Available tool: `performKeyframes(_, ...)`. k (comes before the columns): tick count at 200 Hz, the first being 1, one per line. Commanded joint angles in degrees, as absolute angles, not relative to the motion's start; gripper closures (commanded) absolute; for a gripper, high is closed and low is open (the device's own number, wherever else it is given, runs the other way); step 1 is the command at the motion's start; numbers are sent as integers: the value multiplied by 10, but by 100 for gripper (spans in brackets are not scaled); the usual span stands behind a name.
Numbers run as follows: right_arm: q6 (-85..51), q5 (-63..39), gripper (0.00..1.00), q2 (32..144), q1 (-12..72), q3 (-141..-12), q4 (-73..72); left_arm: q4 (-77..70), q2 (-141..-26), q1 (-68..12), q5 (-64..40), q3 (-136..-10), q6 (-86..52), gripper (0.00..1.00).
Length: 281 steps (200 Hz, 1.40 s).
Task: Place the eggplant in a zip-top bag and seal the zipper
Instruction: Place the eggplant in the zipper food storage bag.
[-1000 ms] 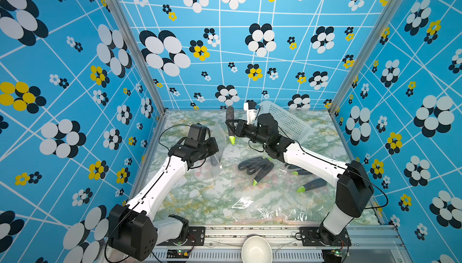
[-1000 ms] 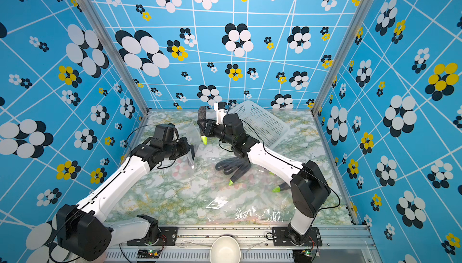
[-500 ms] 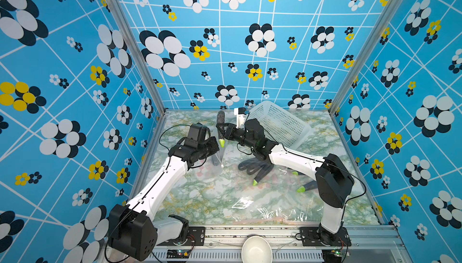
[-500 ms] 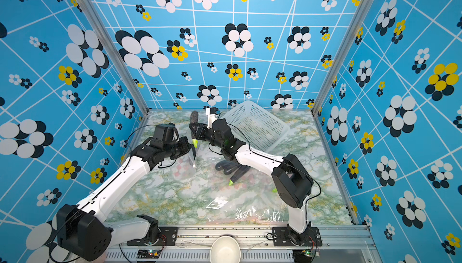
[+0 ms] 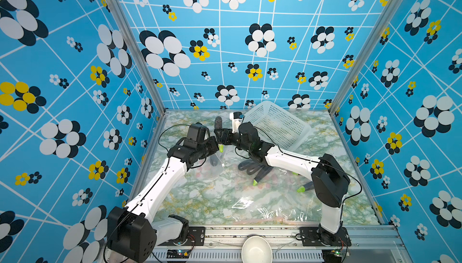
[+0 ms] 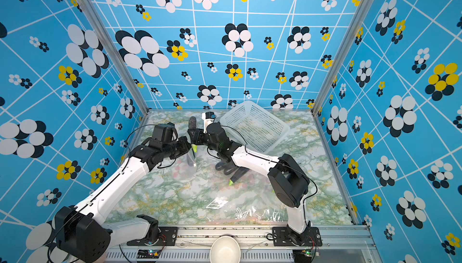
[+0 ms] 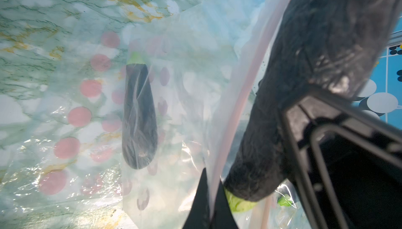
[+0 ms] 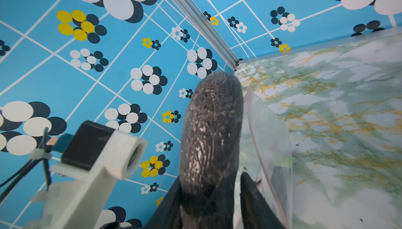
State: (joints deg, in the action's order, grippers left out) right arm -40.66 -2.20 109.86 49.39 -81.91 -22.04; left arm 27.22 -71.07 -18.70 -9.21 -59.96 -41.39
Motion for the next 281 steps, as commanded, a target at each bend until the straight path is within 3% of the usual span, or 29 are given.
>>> performKeyframes(1, -372, 2, 51, 1060, 499, -807, -195, 284, -702, -182, -80, -616, -409, 100)
performKeyframes(66, -342, 25, 41, 1010, 500, -793, -166, 304, -696, -182, -58, -633, -392, 100)
performKeyframes(145, -321, -6, 41, 1029, 501, -825, -104, 281, -696, -183, -78, -635, -401, 100)
performKeyframes(206, -326, 26, 46, 997, 500, -828, 6, 287, -698, -185, -75, -649, -393, 100)
performKeyframes(281, -365, -27, 55, 1028, 500, -880, 82, 283, -703, -187, -82, -648, -387, 100)
